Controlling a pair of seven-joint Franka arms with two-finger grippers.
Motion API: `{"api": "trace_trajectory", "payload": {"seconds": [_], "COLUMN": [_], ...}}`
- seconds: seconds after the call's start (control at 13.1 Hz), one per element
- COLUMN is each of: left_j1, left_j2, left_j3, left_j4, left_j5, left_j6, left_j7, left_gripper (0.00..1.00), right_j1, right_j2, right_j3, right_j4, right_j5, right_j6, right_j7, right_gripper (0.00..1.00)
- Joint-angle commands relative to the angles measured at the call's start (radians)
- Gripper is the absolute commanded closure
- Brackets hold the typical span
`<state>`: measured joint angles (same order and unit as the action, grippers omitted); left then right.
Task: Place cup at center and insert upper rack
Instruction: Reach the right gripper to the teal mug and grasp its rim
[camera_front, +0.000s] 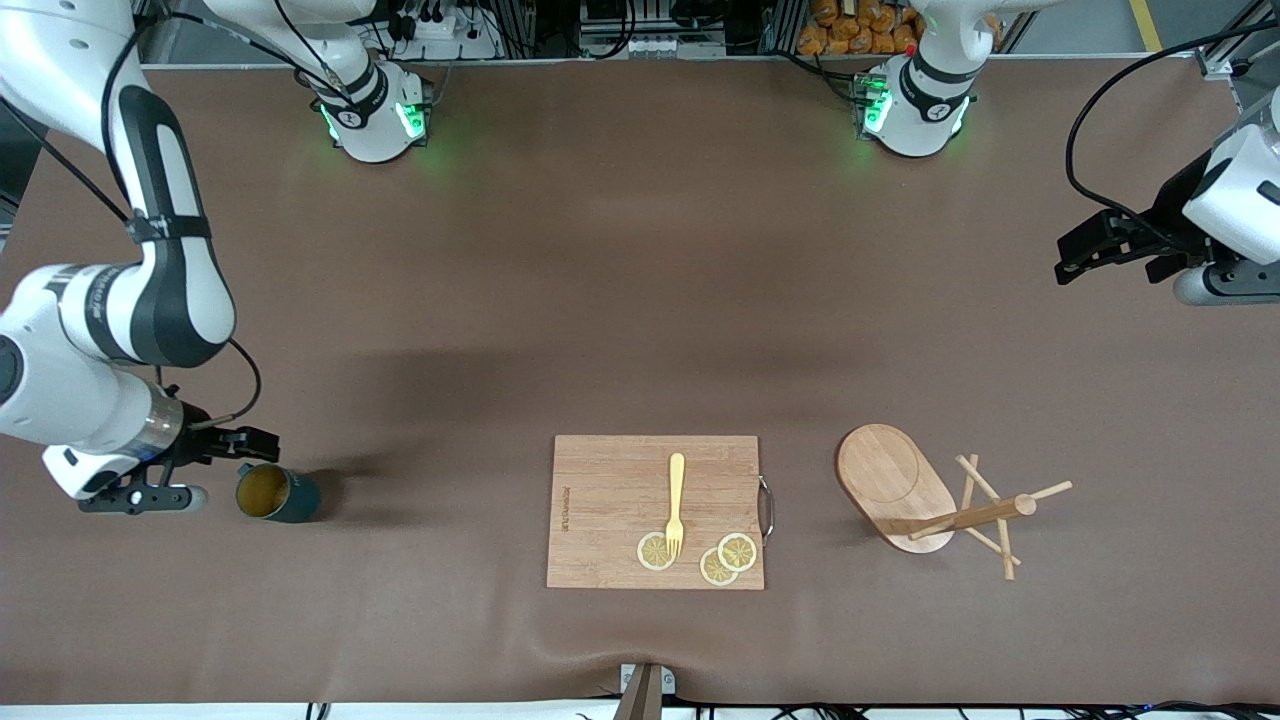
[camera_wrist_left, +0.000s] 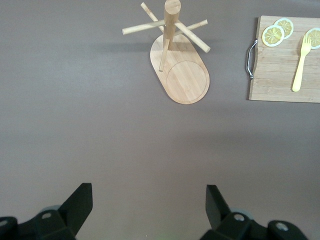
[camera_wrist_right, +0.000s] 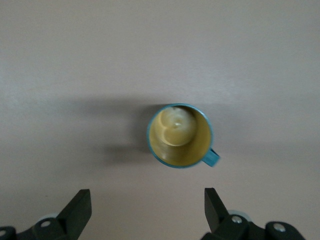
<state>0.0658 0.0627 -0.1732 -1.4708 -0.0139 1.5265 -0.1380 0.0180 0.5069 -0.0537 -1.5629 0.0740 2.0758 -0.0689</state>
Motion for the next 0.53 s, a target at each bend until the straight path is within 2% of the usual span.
{"api": "trace_trajectory", "payload": {"seconds": [0.0, 0.46], "left_j1": [0.006, 0.006], "left_j2": [-0.001, 0.011], "left_j3": [-0.002, -0.002], "left_j4": [0.006, 0.007], "left_j5": [-0.015, -0.017], "left_j6": [0.006, 0.009], "left_j7": [0.006, 0.006], "left_gripper": [0.00, 0.00], "right_j1": [0.005, 0.040], "right_j2": [0.053, 0.140], "right_j3": [0.002, 0.000], "right_j4": [0.027, 0.029], "right_j5": [0.041, 0.032], "right_j6": [0.039, 0.190], "right_j7": [0.003, -0.003], "right_gripper": [0.00, 0.00]}}
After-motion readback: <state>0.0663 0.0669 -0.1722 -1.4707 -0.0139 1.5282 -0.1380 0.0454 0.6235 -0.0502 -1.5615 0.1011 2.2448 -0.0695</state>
